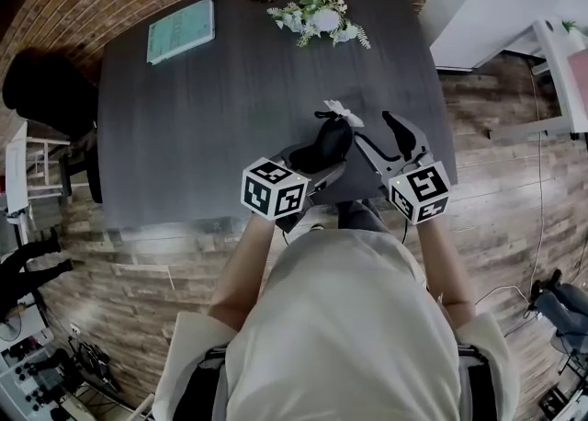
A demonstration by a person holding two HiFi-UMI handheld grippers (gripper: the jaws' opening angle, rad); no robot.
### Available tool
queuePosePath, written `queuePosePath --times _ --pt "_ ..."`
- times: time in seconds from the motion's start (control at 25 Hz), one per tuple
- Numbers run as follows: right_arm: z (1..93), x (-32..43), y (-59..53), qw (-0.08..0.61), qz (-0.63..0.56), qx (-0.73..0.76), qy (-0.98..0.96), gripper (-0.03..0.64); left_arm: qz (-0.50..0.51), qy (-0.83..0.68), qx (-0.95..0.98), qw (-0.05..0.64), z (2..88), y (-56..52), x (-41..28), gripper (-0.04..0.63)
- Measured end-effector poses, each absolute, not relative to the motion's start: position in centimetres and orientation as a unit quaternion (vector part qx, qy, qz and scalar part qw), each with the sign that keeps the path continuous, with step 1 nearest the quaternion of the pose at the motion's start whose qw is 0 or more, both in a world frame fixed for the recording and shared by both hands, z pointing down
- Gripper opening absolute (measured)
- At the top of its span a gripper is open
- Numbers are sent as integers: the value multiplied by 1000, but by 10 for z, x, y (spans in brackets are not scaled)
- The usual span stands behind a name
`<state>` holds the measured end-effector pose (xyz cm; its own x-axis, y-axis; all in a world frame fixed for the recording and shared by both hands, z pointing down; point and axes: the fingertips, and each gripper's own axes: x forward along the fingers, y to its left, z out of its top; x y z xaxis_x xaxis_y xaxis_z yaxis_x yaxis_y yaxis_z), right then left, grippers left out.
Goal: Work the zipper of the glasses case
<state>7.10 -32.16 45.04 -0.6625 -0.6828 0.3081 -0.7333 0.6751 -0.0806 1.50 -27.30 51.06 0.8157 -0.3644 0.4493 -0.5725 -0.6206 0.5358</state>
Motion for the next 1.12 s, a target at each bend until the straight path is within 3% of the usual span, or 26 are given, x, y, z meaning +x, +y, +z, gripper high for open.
queuePosePath --times 0.4,0.64,0.76,1.12 --pt "444 26 -257 174 16 335 -926 214 128 -236 912 309 459 -196 -19 262" --pt "428 2 -226 172 -24 308 -935 106 126 -230 916 303 452 -161 -33 262" --pt "424 -5 -216 180 -41 301 -936 12 116 -234 918 300 447 -155 -35 262" --pt "400 -1 -182 201 -92 334 -916 6 86 -271 916 284 444 -116 -48 253"
